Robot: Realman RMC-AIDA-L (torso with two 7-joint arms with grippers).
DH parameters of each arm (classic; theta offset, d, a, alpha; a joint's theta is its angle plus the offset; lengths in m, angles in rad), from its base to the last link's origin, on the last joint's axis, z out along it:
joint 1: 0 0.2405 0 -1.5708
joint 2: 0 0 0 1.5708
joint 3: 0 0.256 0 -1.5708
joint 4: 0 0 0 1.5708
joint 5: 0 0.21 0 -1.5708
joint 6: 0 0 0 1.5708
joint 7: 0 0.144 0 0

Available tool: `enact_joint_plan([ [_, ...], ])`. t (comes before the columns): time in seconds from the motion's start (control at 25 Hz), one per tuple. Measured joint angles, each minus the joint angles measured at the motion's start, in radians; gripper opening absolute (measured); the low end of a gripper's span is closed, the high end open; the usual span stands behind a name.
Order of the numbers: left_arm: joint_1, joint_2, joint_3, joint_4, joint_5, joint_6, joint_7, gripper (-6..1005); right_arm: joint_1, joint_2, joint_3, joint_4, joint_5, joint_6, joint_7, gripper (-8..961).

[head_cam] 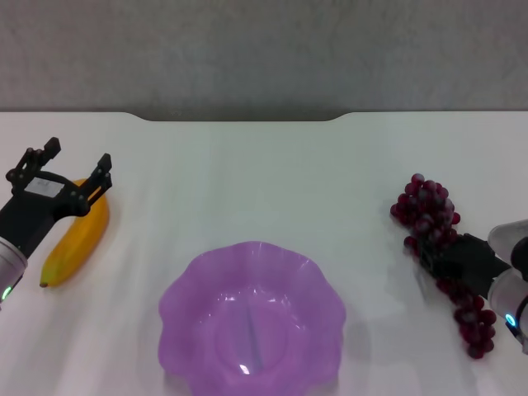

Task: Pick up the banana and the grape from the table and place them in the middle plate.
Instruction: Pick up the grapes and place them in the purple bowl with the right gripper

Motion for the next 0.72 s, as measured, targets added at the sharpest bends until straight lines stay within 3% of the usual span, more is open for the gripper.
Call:
enact_joint_plan([
  [0.72,0.006,0.003,0.000,0.000,0.000,0.012,0.000,829,0.015,-0.008,0.001,-0.002,0.004,-0.027,0.006,339],
])
